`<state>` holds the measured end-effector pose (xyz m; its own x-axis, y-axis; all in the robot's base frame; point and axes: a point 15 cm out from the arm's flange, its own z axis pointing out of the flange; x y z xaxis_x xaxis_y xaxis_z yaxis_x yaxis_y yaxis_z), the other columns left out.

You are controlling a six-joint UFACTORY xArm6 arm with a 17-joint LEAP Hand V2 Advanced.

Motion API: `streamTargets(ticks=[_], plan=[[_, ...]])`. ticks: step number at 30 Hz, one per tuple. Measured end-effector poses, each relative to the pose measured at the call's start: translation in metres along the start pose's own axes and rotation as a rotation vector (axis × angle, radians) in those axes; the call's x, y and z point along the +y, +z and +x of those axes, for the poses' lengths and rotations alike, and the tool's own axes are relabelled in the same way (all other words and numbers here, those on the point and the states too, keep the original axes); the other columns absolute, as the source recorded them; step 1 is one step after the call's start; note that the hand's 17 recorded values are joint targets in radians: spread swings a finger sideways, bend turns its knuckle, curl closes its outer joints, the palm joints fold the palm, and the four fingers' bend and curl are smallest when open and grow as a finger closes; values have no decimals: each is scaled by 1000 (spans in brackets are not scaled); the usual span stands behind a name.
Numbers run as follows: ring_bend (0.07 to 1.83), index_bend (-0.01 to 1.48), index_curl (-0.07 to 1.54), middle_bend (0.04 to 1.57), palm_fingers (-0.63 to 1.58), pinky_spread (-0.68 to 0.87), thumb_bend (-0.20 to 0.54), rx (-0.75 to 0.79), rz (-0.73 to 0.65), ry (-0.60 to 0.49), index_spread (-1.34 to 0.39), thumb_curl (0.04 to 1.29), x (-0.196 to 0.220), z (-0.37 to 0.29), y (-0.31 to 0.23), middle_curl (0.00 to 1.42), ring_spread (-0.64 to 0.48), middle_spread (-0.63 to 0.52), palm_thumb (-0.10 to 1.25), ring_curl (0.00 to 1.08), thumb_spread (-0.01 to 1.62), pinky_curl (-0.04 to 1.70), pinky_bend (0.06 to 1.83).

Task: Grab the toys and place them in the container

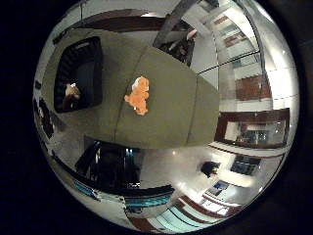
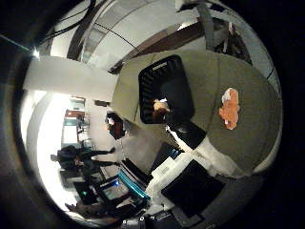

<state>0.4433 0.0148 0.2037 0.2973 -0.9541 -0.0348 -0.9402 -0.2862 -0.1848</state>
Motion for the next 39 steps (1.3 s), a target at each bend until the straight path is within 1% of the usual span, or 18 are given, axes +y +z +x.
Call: streamTargets(ticks=[22, 32, 35, 37, 39], plan=[[198, 184, 354, 193, 311, 337, -19, 7, 19, 3, -337, 360, -2, 2, -9, 337, 115, -18, 627, 229, 1164, 27, 465], [195, 182, 352, 194, 314, 339, -19, 10, 8, 20, -337, 361, 6, 13, -5, 344, 115, -27, 627, 229, 1164, 23, 470], [198, 182, 351, 194, 314, 340, -19, 2, -23, 20, -337, 361, 20, 17, 13, 344, 116, -27, 627, 231, 1164, 19, 475], [202, 180, 349, 194, 318, 339, -19, -10, -70, 30, -337, 361, 43, 18, 40, 345, 109, -27, 627, 233, 1164, 18, 478], [208, 179, 348, 193, 319, 339, -19, -6, -80, 38, -337, 361, 51, 28, 57, 345, 104, -31, 627, 236, 1164, 16, 479]])
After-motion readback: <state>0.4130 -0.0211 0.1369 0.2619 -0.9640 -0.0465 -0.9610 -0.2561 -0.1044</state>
